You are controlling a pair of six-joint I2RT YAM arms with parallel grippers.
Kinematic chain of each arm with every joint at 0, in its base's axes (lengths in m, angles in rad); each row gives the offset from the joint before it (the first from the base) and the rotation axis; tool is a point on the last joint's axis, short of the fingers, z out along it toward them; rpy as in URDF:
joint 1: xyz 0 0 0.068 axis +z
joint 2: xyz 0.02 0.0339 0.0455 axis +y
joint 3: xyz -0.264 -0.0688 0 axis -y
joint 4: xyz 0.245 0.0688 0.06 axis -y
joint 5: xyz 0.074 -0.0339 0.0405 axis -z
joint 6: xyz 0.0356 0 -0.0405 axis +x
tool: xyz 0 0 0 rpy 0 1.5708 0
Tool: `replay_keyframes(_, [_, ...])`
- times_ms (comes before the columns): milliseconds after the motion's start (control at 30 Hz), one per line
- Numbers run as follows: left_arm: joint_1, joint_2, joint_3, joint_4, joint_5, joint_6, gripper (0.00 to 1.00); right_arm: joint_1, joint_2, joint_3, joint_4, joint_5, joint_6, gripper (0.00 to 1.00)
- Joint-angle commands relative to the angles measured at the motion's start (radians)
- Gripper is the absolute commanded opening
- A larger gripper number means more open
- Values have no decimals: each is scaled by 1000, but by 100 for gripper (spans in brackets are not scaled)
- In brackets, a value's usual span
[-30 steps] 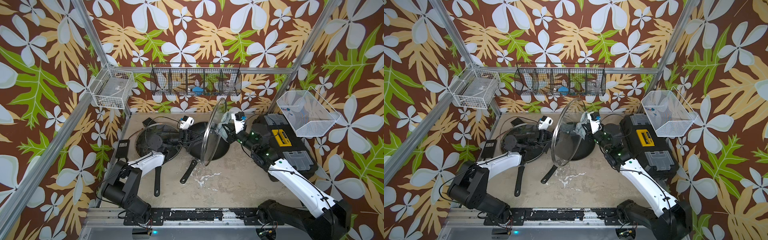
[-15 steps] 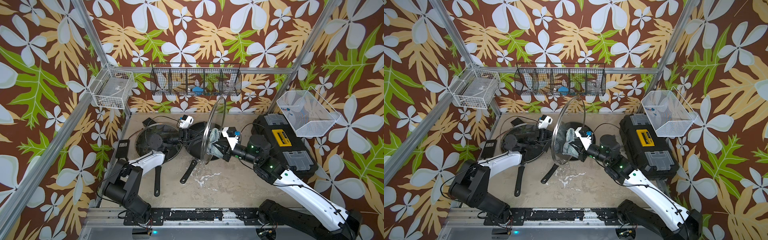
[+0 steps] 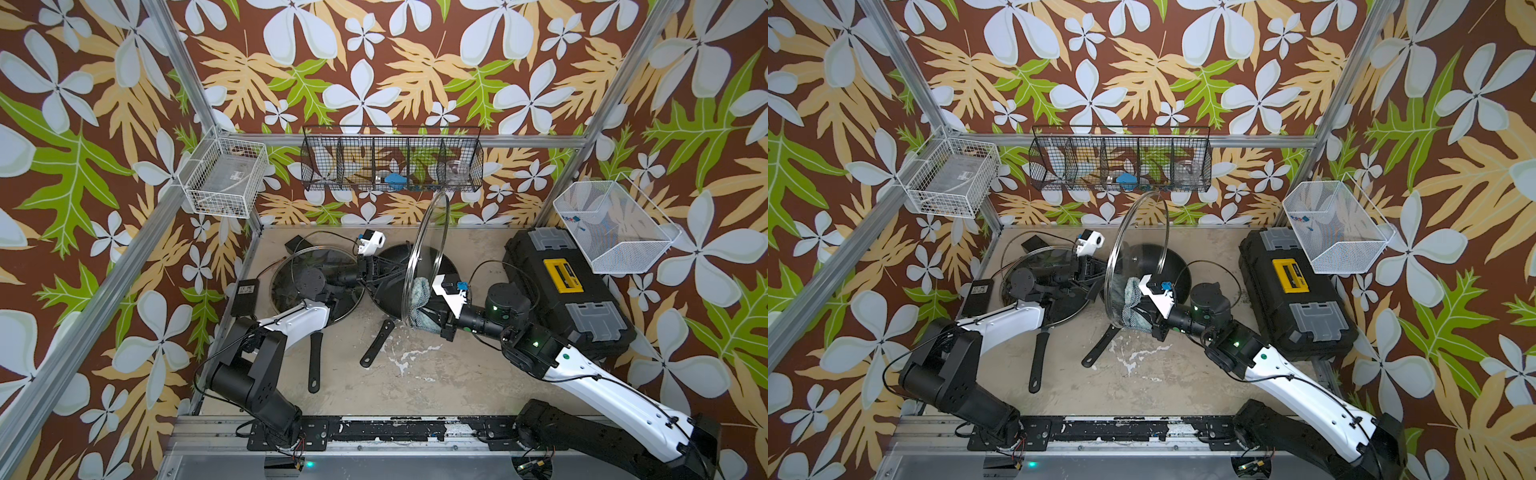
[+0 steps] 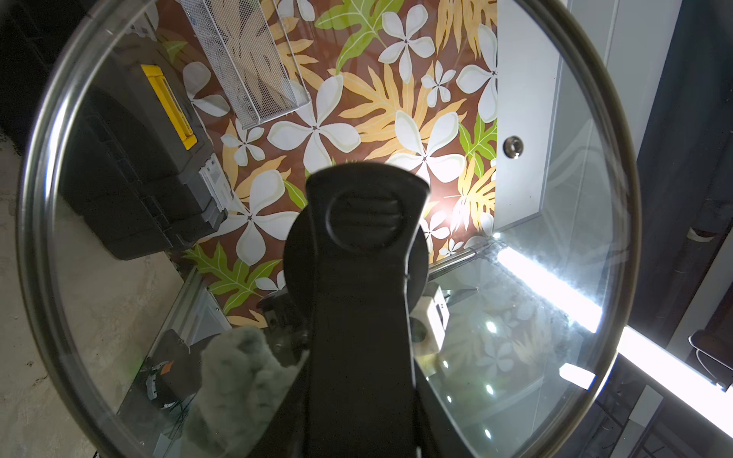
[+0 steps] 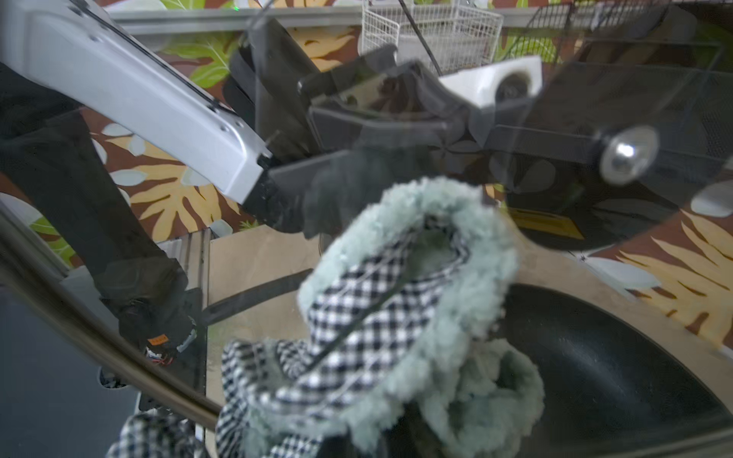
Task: Wipe the pot lid with a cloth
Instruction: Wipe the pot lid.
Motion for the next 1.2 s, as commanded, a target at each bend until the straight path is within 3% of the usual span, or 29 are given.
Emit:
replay_keyframes(0, [-2,-22,7,255,-63,8,0,-22,7,-18,4,116,-19,0])
replay_keyframes(333, [-2,-42,-9,257,-51,9,0,-236,147,112,58,151,21,0])
replay_keyframes(533, [-7,-45,-41,268,-36,18,0,-268,237,305,49,154,27,0])
replay_keyframes(667, [-6,-47,-70,272,-35,26,0,-268,248,402,48,83,32,0])
replay_keyframes(800, [-6,-36,-59,272,-37,29,0,-235,199,415,74,-21,49,0])
replay_keyframes(1167, [-6,-8,-39,272,-37,29,0,8,10,190,96,-103,-3,0])
